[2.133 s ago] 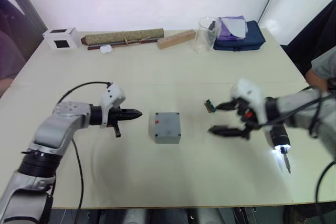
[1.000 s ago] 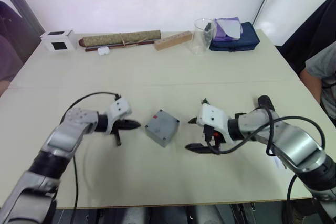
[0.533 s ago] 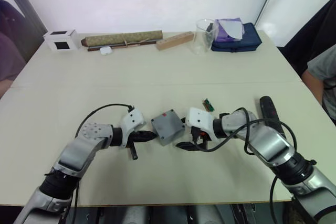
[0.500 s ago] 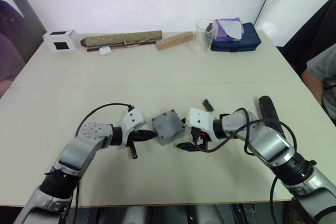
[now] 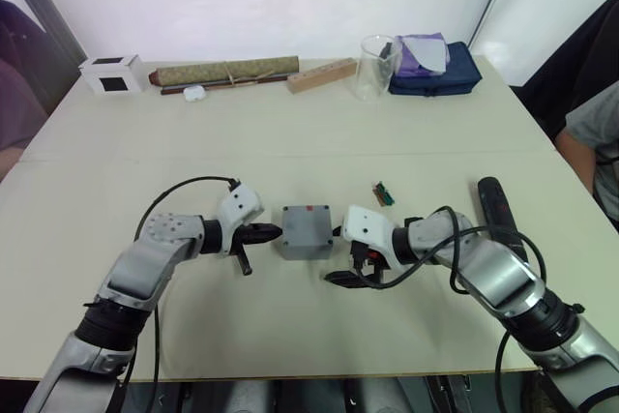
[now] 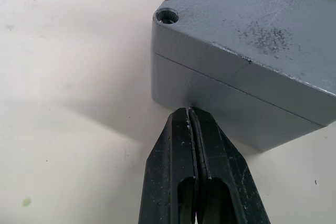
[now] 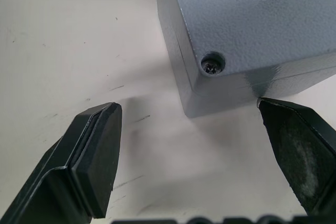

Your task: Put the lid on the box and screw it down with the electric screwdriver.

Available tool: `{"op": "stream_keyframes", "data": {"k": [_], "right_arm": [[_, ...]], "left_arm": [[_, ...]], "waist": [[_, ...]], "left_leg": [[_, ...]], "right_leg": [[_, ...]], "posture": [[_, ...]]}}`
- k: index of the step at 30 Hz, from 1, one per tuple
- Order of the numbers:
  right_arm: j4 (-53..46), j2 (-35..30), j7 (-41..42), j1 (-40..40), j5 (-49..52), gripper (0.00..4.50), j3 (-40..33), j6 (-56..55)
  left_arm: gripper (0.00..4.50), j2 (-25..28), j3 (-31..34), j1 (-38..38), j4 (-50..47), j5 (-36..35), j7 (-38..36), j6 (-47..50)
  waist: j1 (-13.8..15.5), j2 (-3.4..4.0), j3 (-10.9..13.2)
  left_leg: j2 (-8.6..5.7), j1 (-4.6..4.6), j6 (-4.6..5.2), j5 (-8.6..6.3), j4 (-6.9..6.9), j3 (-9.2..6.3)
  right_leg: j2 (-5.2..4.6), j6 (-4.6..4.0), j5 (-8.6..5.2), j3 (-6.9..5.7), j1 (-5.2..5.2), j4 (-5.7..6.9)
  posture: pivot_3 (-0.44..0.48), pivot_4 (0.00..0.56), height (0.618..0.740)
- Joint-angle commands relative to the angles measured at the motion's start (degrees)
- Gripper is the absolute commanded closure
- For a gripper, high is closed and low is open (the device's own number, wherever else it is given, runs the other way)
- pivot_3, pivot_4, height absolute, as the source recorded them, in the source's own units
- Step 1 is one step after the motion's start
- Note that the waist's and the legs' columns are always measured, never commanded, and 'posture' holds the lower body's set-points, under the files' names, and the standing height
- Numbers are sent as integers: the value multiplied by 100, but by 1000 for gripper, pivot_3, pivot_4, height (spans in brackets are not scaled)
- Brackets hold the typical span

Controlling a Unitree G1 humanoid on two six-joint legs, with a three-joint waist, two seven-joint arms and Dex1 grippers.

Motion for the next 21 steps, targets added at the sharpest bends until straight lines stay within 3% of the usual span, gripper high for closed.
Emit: {"op": "stream_keyframes", "data": {"k": [1, 6, 9, 12, 15, 20, 21], "right_arm": [[-410, -72, -102, 3, 21, 21, -395, 1], [-949, -325, -159, 277, 966, 21, -2199, 696], [-915, -288, -294, 388, 1473, 21, -3159, 1098], [-625, -145, -587, 434, 1615, 21, -3586, 1189], [318, -105, -1128, 635, 858, 21, -3411, 388], [1308, 279, -1515, 525, 316, 21, -2844, -392], [1420, 324, -1536, 499, 269, 265, -2801, -465]], "left_arm": [[4500, 161, 123, -68, -262, -190, -227, -12], [4500, 874, 831, -171, -434, -931, -806, 571], [4500, 970, 1220, -583, -396, -1416, -881, 900], [4500, 952, 1296, -908, -369, -1639, -921, 1049], [4500, 708, 1170, -1523, -336, -1856, -914, 1156], [4500, 498, 615, -1710, -356, -1589, -985, 908], [4500, 490, 556, -1713, -329, -1532, -992, 851]], "waist": [[0, 0, 0], [9, -3, 2], [23, -4, 2], [12, -7, 2], [14, -14, 0], [-49, -11, 0], [-54, -10, 1]], "left_leg": [[0, 0, 0, 0, 0, 0], [0, -2, 0, 0, 0, -1], [1, 0, 0, 0, -1, -3], [0, 6, 0, 0, 0, -3], [-1, 11, 0, 0, -3, -2], [-3, 21, -1, 0, -8, 12], [0, 27, -1, 0, -10, 14]], "right_leg": [[0, 0, 0, 0, 0, 0], [-1, 0, 0, 0, -1, -1], [-1, 0, 0, -2, 4, -1], [-3, 0, 0, -5, 16, -5], [-1, 0, 0, -3, 18, -4], [-2, 0, 0, 10, 16, -3], [2, 0, 0, 12, 19, -1]], "posture": [[0, 150, 740], [0, 150, 740], [0, 150, 740], [0, 150, 740], [0, 150, 740], [0, 150, 740], [0, 150, 740]]}}
